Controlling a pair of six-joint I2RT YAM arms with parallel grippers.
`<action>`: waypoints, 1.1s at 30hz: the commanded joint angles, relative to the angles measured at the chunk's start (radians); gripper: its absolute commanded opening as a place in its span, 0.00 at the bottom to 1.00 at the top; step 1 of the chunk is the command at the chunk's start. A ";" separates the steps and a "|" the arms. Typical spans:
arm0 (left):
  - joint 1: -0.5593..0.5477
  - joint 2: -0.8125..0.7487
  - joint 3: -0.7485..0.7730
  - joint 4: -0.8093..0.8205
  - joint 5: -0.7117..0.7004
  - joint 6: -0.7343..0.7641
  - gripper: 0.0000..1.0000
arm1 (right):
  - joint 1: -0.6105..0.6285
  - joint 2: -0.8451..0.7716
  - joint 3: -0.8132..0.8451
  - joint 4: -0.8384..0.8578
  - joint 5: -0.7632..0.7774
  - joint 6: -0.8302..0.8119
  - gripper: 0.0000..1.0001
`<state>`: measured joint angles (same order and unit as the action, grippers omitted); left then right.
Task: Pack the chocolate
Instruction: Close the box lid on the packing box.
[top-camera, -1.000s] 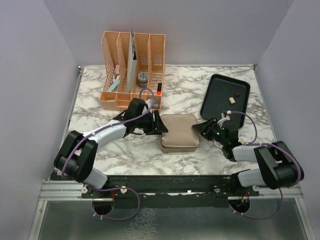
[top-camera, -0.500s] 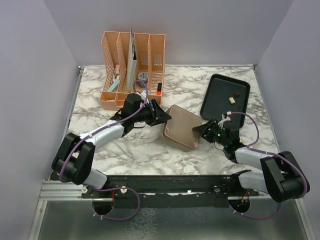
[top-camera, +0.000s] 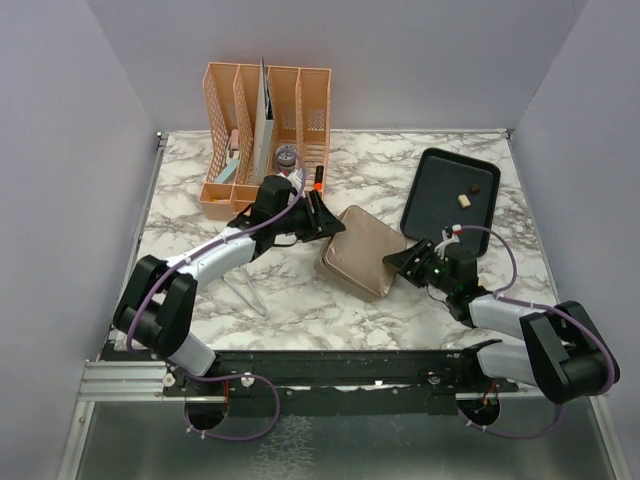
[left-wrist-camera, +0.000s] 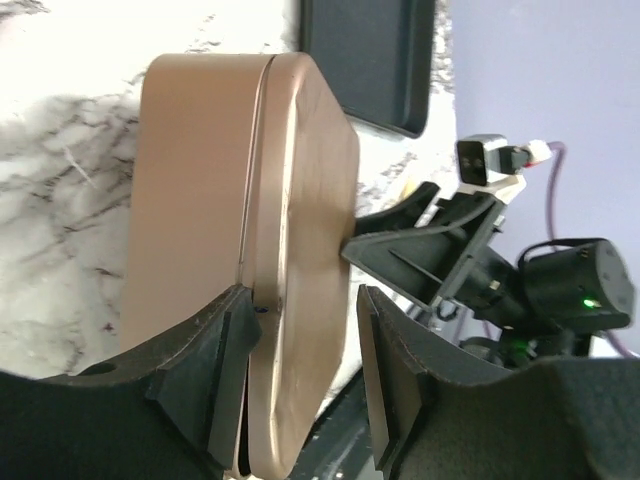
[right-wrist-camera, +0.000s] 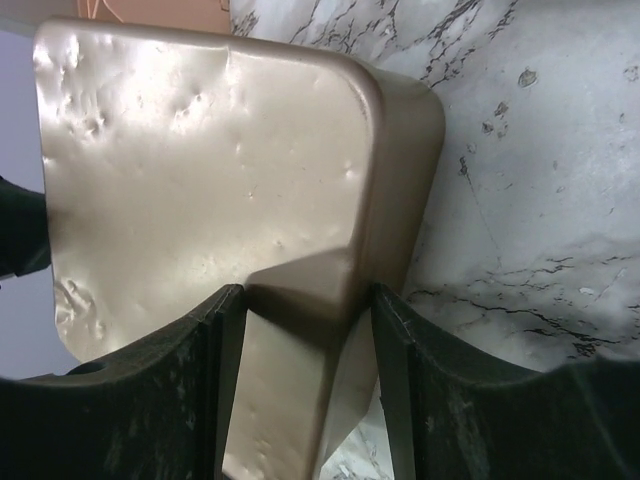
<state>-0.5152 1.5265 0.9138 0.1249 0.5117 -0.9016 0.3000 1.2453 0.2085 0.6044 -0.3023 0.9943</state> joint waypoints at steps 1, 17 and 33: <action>-0.098 0.049 0.089 -0.220 -0.013 0.175 0.51 | 0.065 0.016 0.003 0.044 -0.147 0.030 0.57; -0.120 0.071 0.179 -0.267 0.175 0.199 0.53 | 0.069 0.056 0.050 0.087 -0.161 0.047 0.69; -0.083 0.009 -0.003 0.151 0.319 -0.213 0.53 | 0.069 0.089 0.054 0.196 -0.201 0.081 0.77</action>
<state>-0.5243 1.5452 0.9531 0.2234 0.5514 -0.9691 0.3344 1.3315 0.2157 0.6655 -0.4480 1.0744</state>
